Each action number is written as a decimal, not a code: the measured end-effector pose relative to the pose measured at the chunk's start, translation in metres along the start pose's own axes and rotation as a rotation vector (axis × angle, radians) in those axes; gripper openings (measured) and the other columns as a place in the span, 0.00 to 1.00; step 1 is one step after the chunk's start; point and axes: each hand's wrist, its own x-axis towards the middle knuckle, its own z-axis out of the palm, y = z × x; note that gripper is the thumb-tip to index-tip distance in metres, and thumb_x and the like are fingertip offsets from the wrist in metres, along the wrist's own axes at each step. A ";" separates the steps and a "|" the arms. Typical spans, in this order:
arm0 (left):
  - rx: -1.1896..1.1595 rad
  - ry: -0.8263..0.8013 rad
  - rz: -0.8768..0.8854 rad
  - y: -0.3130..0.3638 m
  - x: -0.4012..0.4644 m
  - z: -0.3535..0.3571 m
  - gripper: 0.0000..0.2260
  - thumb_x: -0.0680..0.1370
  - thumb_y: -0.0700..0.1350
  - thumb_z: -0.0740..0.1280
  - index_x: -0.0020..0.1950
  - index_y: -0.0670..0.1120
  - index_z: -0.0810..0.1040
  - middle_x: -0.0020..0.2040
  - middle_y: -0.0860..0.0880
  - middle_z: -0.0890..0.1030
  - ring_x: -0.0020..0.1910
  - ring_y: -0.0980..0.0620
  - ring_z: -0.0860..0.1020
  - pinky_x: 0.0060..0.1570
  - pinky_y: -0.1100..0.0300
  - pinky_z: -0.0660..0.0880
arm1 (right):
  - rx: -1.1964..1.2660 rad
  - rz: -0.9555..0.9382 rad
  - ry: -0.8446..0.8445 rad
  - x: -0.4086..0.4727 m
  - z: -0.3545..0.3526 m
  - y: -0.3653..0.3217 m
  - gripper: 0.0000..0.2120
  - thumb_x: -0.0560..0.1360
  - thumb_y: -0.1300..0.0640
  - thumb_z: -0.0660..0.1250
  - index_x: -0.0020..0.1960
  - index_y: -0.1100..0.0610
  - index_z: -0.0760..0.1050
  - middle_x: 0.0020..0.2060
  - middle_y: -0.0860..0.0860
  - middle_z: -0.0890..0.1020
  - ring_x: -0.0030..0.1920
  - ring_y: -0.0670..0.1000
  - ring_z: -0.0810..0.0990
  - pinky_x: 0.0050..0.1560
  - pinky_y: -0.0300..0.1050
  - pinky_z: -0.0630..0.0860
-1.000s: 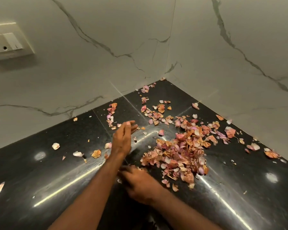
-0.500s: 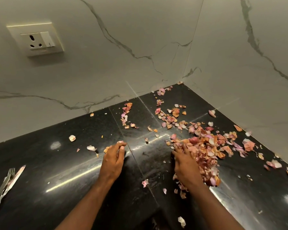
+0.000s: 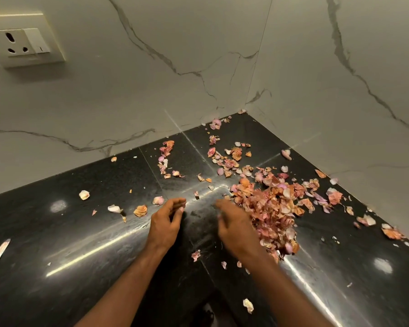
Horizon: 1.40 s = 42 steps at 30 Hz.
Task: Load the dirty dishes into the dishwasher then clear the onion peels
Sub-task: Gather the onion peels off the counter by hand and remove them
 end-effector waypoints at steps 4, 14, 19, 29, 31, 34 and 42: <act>-0.034 0.049 0.029 0.001 0.004 -0.004 0.13 0.83 0.36 0.64 0.63 0.50 0.81 0.57 0.57 0.86 0.61 0.60 0.82 0.62 0.63 0.77 | -0.016 -0.271 -0.384 -0.037 0.068 -0.038 0.29 0.85 0.49 0.58 0.84 0.52 0.55 0.83 0.50 0.57 0.83 0.46 0.51 0.83 0.46 0.49; 0.043 0.135 0.006 -0.005 -0.036 -0.027 0.12 0.84 0.38 0.65 0.62 0.51 0.82 0.58 0.59 0.85 0.60 0.62 0.81 0.57 0.63 0.78 | -0.578 -0.158 -0.252 -0.065 0.052 0.041 0.31 0.84 0.33 0.38 0.84 0.41 0.38 0.82 0.46 0.35 0.82 0.54 0.33 0.79 0.59 0.34; 0.060 0.121 -0.014 0.002 -0.070 -0.028 0.12 0.84 0.40 0.65 0.62 0.54 0.82 0.61 0.60 0.84 0.63 0.62 0.80 0.59 0.61 0.78 | -0.388 0.009 -0.086 -0.050 -0.021 0.062 0.23 0.86 0.44 0.54 0.80 0.47 0.66 0.83 0.48 0.51 0.83 0.52 0.44 0.81 0.51 0.44; 0.279 -0.101 0.150 0.016 -0.138 0.000 0.14 0.83 0.42 0.68 0.66 0.54 0.81 0.61 0.58 0.84 0.61 0.63 0.80 0.62 0.55 0.79 | 0.130 0.006 0.327 -0.061 -0.061 0.058 0.10 0.76 0.64 0.76 0.53 0.52 0.86 0.47 0.44 0.82 0.48 0.40 0.81 0.52 0.44 0.83; 0.385 -0.379 0.381 0.026 -0.150 0.016 0.19 0.84 0.47 0.65 0.76 0.52 0.74 0.71 0.54 0.78 0.72 0.59 0.74 0.71 0.56 0.72 | 0.103 0.014 0.337 -0.070 -0.059 0.062 0.08 0.77 0.62 0.75 0.53 0.51 0.86 0.48 0.45 0.82 0.49 0.41 0.79 0.51 0.40 0.81; 0.554 -0.911 0.749 0.033 -0.160 0.055 0.27 0.86 0.55 0.60 0.84 0.48 0.60 0.83 0.48 0.61 0.83 0.53 0.56 0.81 0.57 0.52 | 0.109 0.039 0.328 -0.087 -0.060 0.068 0.10 0.78 0.63 0.71 0.54 0.50 0.85 0.54 0.48 0.82 0.54 0.43 0.79 0.53 0.24 0.72; 1.008 -1.021 0.882 0.038 -0.085 0.122 0.36 0.84 0.68 0.49 0.85 0.52 0.42 0.85 0.48 0.40 0.83 0.47 0.35 0.80 0.44 0.33 | 0.134 0.073 0.532 -0.115 -0.078 0.085 0.16 0.79 0.67 0.67 0.57 0.49 0.85 0.61 0.46 0.81 0.65 0.46 0.78 0.67 0.48 0.75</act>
